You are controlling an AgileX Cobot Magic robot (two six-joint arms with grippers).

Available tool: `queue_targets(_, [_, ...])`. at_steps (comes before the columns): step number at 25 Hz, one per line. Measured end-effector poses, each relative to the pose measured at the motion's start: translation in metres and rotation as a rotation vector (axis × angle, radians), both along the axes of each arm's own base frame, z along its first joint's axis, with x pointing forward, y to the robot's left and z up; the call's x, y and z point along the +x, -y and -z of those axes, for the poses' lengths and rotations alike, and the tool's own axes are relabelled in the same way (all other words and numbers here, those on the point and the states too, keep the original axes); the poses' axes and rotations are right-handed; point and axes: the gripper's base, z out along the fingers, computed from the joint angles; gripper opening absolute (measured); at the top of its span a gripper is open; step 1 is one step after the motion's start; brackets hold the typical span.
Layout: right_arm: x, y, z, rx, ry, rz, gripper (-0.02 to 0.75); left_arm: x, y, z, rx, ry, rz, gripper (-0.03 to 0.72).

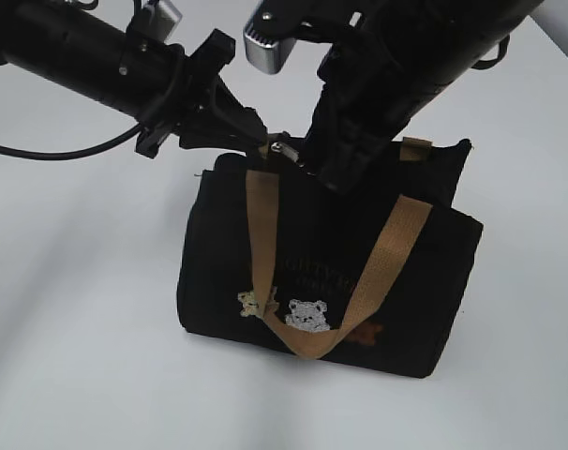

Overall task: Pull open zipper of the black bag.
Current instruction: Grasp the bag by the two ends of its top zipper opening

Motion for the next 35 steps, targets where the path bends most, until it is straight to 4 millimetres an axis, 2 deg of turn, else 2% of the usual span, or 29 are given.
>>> queue_targets(11, [-0.01,0.008,-0.017,0.015,0.001,0.056,0.015,-0.003,0.004,-0.003,-0.037,-0.026,0.018,0.029])
queue_targets(18, [-0.013,0.003,-0.017,0.094,-0.056,0.063,0.014,-0.004,0.004,-0.002,-0.03,-0.026,0.027,0.029])
queue_targets(24, [-0.011,-0.001,-0.009,0.095,-0.087,0.064,0.013,-0.005,0.002,-0.001,-0.011,-0.023,0.041,0.029])
queue_targets(35, [-0.011,-0.001,-0.009,0.092,-0.097,0.06,0.042,-0.005,0.002,-0.001,-0.009,-0.024,0.045,0.029])
